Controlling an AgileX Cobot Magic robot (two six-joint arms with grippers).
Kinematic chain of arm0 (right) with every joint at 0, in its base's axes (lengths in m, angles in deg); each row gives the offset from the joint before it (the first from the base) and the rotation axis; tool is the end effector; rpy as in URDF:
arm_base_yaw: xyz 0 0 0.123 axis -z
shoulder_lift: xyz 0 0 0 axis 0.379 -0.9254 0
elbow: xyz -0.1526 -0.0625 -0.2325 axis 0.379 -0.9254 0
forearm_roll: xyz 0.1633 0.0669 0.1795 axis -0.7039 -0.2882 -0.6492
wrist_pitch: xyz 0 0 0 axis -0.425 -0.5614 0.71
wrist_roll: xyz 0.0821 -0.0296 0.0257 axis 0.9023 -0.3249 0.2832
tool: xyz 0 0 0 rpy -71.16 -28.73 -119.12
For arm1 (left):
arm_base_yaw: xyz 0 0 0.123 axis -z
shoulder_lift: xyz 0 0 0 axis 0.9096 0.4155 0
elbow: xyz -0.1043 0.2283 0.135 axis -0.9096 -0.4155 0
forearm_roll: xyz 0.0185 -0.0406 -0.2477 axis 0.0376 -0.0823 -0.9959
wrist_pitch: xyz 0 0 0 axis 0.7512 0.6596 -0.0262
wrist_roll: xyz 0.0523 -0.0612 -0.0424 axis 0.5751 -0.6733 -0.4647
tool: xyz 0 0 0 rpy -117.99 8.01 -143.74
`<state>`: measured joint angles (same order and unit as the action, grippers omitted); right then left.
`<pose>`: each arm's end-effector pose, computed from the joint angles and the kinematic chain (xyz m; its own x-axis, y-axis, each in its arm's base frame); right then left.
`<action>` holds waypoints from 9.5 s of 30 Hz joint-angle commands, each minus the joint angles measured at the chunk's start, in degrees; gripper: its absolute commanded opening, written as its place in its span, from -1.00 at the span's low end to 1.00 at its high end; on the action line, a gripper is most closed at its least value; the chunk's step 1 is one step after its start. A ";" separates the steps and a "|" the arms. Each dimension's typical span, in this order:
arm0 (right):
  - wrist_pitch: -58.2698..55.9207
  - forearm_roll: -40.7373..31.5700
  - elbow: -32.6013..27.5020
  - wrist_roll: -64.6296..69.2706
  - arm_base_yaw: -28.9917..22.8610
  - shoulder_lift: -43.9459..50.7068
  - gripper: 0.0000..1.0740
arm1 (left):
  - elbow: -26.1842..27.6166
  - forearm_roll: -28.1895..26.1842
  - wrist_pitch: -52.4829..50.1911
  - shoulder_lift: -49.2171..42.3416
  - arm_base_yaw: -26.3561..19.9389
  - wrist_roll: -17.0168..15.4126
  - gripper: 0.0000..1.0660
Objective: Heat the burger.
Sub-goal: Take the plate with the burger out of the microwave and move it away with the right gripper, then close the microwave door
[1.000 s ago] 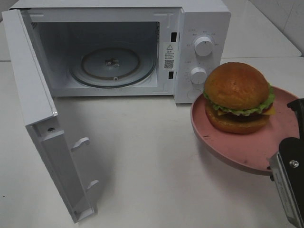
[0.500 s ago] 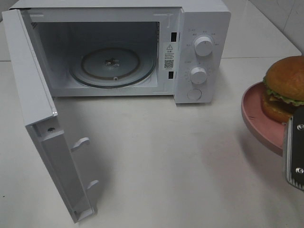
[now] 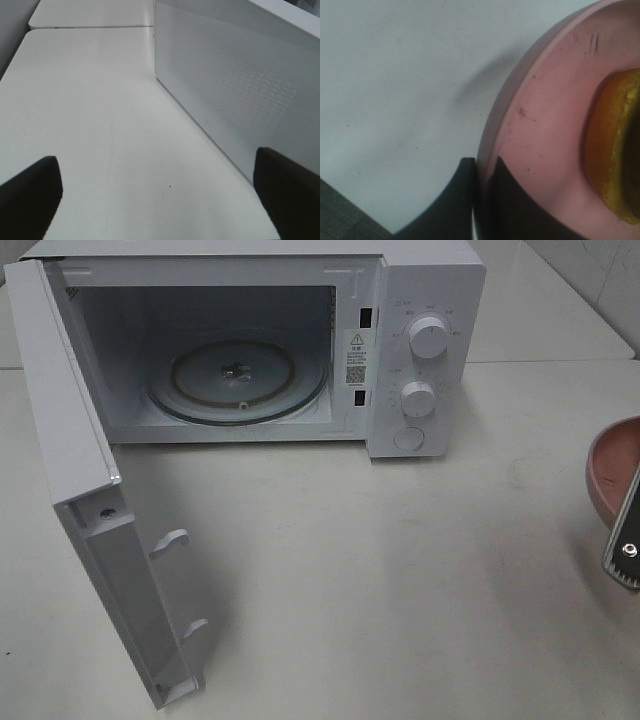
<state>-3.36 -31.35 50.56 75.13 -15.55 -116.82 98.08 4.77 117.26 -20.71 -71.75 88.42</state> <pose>0.1318 0.0510 0.2114 -0.4826 -0.8534 -0.1970 -0.6725 0.5051 -0.5409 -0.0043 -0.0170 0.2804 -0.4229 0.0065 -0.9062 0.0767 0.9966 -0.0287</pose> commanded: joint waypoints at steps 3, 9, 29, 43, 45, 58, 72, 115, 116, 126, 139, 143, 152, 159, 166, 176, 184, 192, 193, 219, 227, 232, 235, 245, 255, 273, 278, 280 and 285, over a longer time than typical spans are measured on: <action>-2.41 5.67 0.80 8.54 0.29 -4.81 -1.00 | -0.23 -0.34 -0.40 -1.20 -0.17 -0.23 0.84; -2.86 7.16 3.38 19.42 0.29 -11.86 -1.00 | -0.23 -0.34 -0.40 -1.20 -0.17 -0.23 0.84; -4.70 8.65 13.46 47.50 0.57 -26.24 -0.98 | -0.23 -0.34 -0.40 -1.20 -0.17 -0.23 0.84; -1.20 12.09 13.92 53.97 9.34 -37.01 -0.95 | -0.23 -0.34 -0.40 -1.20 -0.17 -0.23 0.84; 0.29 13.24 13.92 55.00 10.49 -38.10 -0.94 | -0.23 -0.34 -0.40 -1.20 -0.17 -0.23 0.84; 4.70 20.57 13.87 58.33 17.30 -45.78 -0.91 | -0.23 -0.34 -0.40 -1.20 -0.17 -0.23 0.84; 6.93 24.64 13.87 63.77 18.45 -52.37 -0.76 | -0.23 -0.34 -0.40 -1.20 -0.17 -0.23 0.84; 4.53 -29.39 13.92 1.32 18.28 -7.39 0.45 | -0.23 -0.34 -0.40 -1.20 -0.17 -0.23 0.84; 2.64 -29.39 13.92 1.32 18.28 -4.64 0.45 | -0.23 -0.34 -0.40 -1.20 -0.17 -0.23 0.84; -7.96 -30.71 13.92 1.43 18.28 6.88 0.44 | -0.23 -0.34 -0.40 -1.20 -0.17 -0.23 0.84; -18.28 -30.83 13.87 1.03 18.45 23.49 0.42 | -0.23 -0.34 -0.40 -1.20 -0.17 -0.23 0.84; -19.71 -30.83 13.81 0.06 18.45 30.25 0.42 | -0.23 -0.34 -0.40 -1.20 -0.17 -0.23 0.84; -19.37 -31.46 9.91 -0.23 22.63 38.56 0.42 | -0.23 -0.34 -0.40 -1.20 -0.17 -0.23 0.84; -14.61 -35.07 6.93 -2.41 27.39 47.33 0.42 | -0.23 -0.34 -0.40 -1.20 -0.17 -0.23 0.84; -12.43 -35.24 5.44 -2.81 30.77 56.32 0.42 | -0.23 -0.29 -0.40 -1.20 -0.17 -0.23 0.84; -12.43 -35.18 5.44 -2.41 30.94 56.21 0.42 | -0.23 -0.34 -0.40 -1.20 -0.17 -0.23 0.84; -12.43 -35.18 5.44 -2.41 30.94 56.21 0.42 | -0.23 -0.34 -0.40 -1.20 -0.17 -0.23 0.84; -12.43 -35.18 5.44 -2.41 30.94 56.21 0.42 | -0.23 -0.34 -0.40 -1.20 -0.17 -0.23 0.84; -12.43 -35.18 5.44 -2.41 30.94 56.21 0.42 | -0.23 -0.34 -0.40 -1.20 -0.17 -0.23 0.84; -12.43 -35.18 5.44 -2.41 30.94 56.21 0.42 | -0.23 -0.34 -0.40 -1.20 -0.17 -0.23 0.84; -12.43 -35.18 5.44 -2.41 30.94 56.21 0.42 | 1.78 -0.74 -4.01 1.49 -0.17 -0.23 0.83; -12.43 -35.18 5.44 -2.41 30.94 56.21 0.42 | 1.78 -1.32 -9.00 6.19 -0.17 -0.23 0.56; -12.43 -35.18 5.44 -2.41 30.94 56.21 0.42 | 1.20 -1.43 -11.63 8.82 -0.17 -0.23 0.20; -12.43 -35.18 5.44 -2.41 30.94 56.21 0.42 | -4.93 -1.43 -25.38 18.56 -0.17 -0.17 -1.00; -12.43 -35.18 5.44 -2.41 30.94 56.21 0.42 | -14.21 -1.60 -52.77 30.14 -0.17 3.44 -1.00; -12.43 -35.18 5.44 -2.41 30.94 56.21 0.42 | -19.77 13.35 -82.10 49.85 -0.17 -6.99 -1.00; -12.43 -35.18 5.44 -2.41 30.94 56.21 0.42 | -19.65 26.99 -86.52 55.52 -0.17 -18.74 -1.00; -12.43 -35.18 5.44 -2.41 30.94 56.21 0.42 | -19.65 33.35 -88.75 57.87 -0.17 -22.46 -1.00; -12.43 -35.18 5.44 -2.41 30.94 56.21 0.42 | -19.65 45.21 -95.28 62.17 -0.17 -28.99 -1.00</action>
<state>-16.31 -66.47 55.95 73.35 15.05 -62.21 78.49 46.88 24.33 41.45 -71.75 61.55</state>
